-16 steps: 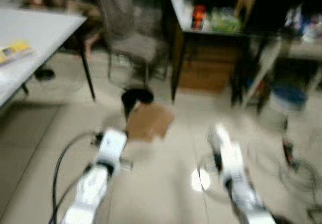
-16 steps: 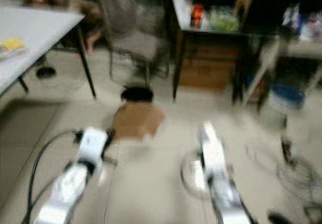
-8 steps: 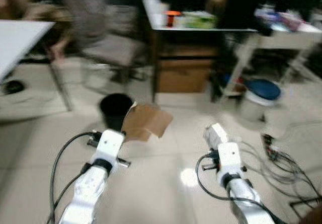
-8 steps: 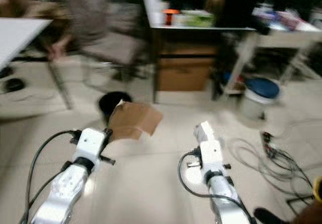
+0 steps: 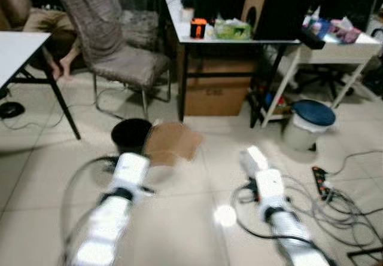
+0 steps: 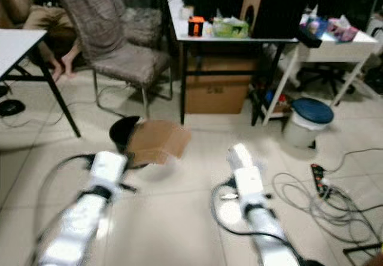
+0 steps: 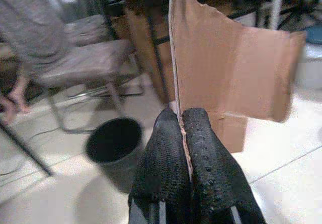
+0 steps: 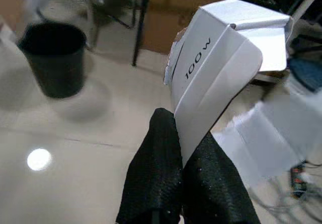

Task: Picking trash to rubbish bin

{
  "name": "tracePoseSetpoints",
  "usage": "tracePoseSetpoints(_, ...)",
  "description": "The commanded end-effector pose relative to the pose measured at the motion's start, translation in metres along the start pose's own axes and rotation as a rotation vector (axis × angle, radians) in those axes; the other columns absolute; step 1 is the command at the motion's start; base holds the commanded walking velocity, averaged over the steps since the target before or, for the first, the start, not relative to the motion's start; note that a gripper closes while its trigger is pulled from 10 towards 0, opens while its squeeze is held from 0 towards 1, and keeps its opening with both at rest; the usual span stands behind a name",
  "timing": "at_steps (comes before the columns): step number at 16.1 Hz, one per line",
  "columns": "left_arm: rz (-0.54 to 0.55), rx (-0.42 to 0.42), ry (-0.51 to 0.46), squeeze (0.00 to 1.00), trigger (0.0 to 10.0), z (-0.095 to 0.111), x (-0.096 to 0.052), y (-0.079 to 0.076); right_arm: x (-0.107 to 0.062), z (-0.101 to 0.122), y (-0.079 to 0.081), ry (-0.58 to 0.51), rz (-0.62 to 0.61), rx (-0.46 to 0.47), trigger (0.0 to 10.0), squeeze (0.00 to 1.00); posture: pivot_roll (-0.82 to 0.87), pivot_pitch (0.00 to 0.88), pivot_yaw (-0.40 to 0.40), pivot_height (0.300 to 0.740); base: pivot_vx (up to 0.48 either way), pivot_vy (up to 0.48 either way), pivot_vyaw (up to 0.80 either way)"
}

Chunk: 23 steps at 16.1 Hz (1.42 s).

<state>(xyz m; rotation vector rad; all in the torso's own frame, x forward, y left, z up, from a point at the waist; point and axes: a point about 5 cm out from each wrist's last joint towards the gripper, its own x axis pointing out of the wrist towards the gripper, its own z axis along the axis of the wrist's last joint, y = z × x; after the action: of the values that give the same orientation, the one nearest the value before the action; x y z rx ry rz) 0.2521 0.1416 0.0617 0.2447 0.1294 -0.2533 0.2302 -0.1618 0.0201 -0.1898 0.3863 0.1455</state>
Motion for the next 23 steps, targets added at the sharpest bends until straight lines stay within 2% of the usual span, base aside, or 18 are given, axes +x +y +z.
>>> tracePoseSetpoints(1,0.042,0.015,0.022,0.0,10.0,-0.0042,-0.0029,0.0114,0.004,0.0097,0.0093,-0.033,0.042,-0.025,10.0,0.0,-0.03,0.0,-0.063,0.74,0.33,0.0,0.8)
tracePoseSetpoints(4,0.063,-0.006,0.028,0.0,10.0,-0.0053,-0.0003,0.0142,0.0058,0.0114,0.0111,-0.04,0.049,-0.026,10.0,0.0,-0.03,0.0,-0.063,0.74,0.334,0.0,0.8)
tracePoseSetpoints(6,0.067,-0.011,0.026,0.0,10.0,-0.0044,0.0011,0.0149,0.0072,0.0119,0.0087,-0.039,0.02,0.014,10.0,0.0,-0.03,0.0,-0.059,0.74,0.339,0.0,0.0)
tracePoseSetpoints(23,0.058,-0.003,0.026,0.0,10.0,-0.004,0.0023,0.016,0.0089,0.0081,0.0093,-0.026,0.009,0.009,10.0,0.0,-0.02,0.0,-0.05,0.74,0.35,0.0,0.0)
